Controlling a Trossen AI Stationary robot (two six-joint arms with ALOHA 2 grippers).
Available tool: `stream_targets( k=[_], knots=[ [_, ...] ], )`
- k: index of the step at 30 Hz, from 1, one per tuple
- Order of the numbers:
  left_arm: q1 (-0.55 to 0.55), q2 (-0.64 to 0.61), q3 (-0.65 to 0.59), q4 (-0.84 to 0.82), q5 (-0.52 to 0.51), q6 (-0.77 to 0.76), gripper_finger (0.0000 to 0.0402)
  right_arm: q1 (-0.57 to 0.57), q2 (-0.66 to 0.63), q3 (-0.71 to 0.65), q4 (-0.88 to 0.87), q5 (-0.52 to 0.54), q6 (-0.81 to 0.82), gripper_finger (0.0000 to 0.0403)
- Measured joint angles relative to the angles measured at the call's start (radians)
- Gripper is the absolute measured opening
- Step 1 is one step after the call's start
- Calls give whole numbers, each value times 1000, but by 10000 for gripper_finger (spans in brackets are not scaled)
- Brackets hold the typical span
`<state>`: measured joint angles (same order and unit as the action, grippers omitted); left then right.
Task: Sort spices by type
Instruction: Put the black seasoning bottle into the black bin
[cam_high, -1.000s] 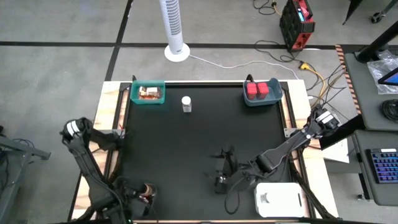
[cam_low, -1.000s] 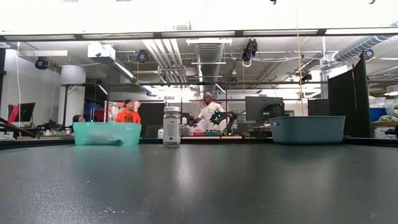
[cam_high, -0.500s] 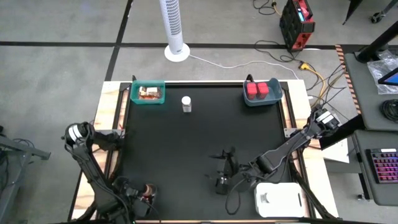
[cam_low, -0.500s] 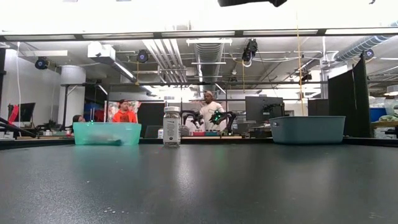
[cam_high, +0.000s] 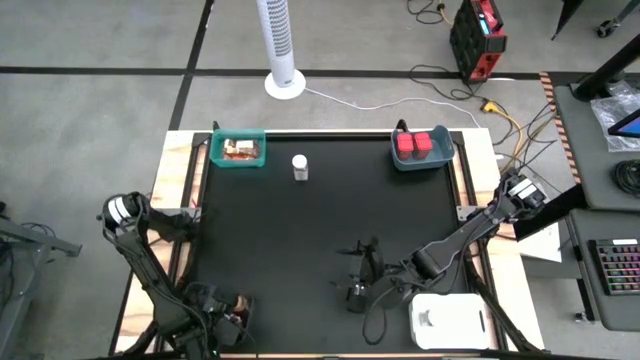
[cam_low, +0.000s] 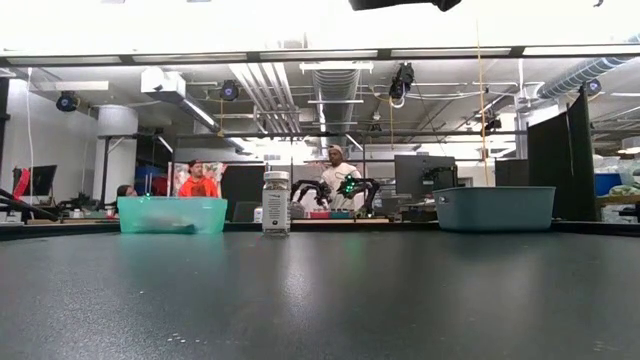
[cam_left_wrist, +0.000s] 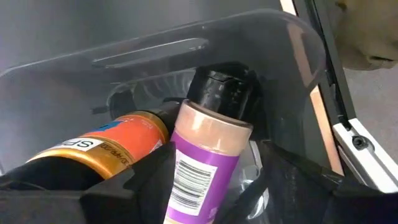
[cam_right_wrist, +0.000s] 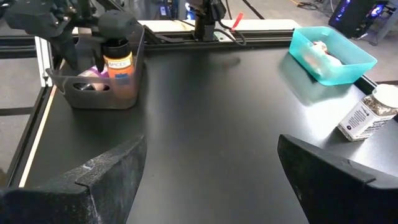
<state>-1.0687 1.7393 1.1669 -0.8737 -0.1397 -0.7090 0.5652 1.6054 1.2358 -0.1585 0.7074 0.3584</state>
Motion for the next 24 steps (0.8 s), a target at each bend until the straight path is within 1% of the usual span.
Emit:
stream_targets(
  k=[9,12,14,17,24],
  knots=[
    [1,2,-15,-23,0,-11,219,0,0,0,-1,0,-2,354],
    [19,4,-15,-46,-32,-95,219,0,0,0,-1,0,-2,354],
    [31,-3,-17,-54,-36,-116,219,0,0,0,-1,0,-2,354],
    [31,-11,-18,-54,-35,-112,219,0,0,0,-1,0,-2,354],
    [30,-42,-21,-100,3,-96,219,0,0,-1,-1,0,3,354]
  ],
)
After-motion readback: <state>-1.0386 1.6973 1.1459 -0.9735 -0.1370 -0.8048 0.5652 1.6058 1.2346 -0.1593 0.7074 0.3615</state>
